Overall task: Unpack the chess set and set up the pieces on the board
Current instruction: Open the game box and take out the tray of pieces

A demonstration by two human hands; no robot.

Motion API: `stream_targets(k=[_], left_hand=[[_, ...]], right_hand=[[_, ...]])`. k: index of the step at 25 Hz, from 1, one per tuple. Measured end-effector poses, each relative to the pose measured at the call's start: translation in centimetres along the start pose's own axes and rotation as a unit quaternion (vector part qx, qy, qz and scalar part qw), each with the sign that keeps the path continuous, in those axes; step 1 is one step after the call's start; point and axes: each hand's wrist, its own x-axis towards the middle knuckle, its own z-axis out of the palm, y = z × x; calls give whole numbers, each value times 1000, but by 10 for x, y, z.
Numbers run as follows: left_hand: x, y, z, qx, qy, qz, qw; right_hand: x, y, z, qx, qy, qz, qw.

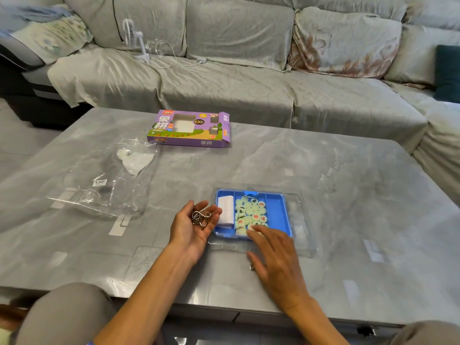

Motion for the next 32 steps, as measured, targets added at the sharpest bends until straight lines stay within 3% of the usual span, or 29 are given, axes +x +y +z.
stream_targets(k=[3,8,12,19,21,23,25,27,30,32], left_hand=[[0,-1,0,5,1,5,1000],[-8,-2,-2,11,-5,5,1000],[-18,-5,-6,19,-22,-5,1000],[-31,-12,-13,9,-35,-17,999],[-31,-12,-14,9,-33,-18,999],[-32,-13,-13,9,-34,-21,999],[-34,-16,-9,8,-49,-30,998],[-34,-19,-4,17,-58,-46,997],[-35,-21,1,38,-74,-62,995],[-36,-21,1,44,-77,-69,994]], right_hand=[[-23,-2,-1,7,2,32,999],[-54,-18,3,-69,-99,14,993],[-79,-19,-2,-60,-124,-54,989],[-90,-14,-4,48,11,-150,987],[-87,-18,-7,87,17,-104,991],[-76,-28,-18,169,4,21,985],[-55,-41,-33,294,-41,184,937],[-32,-53,-44,405,-64,282,868],[14,-68,-51,465,-43,285,837],[42,-76,-44,445,-33,264,855]])
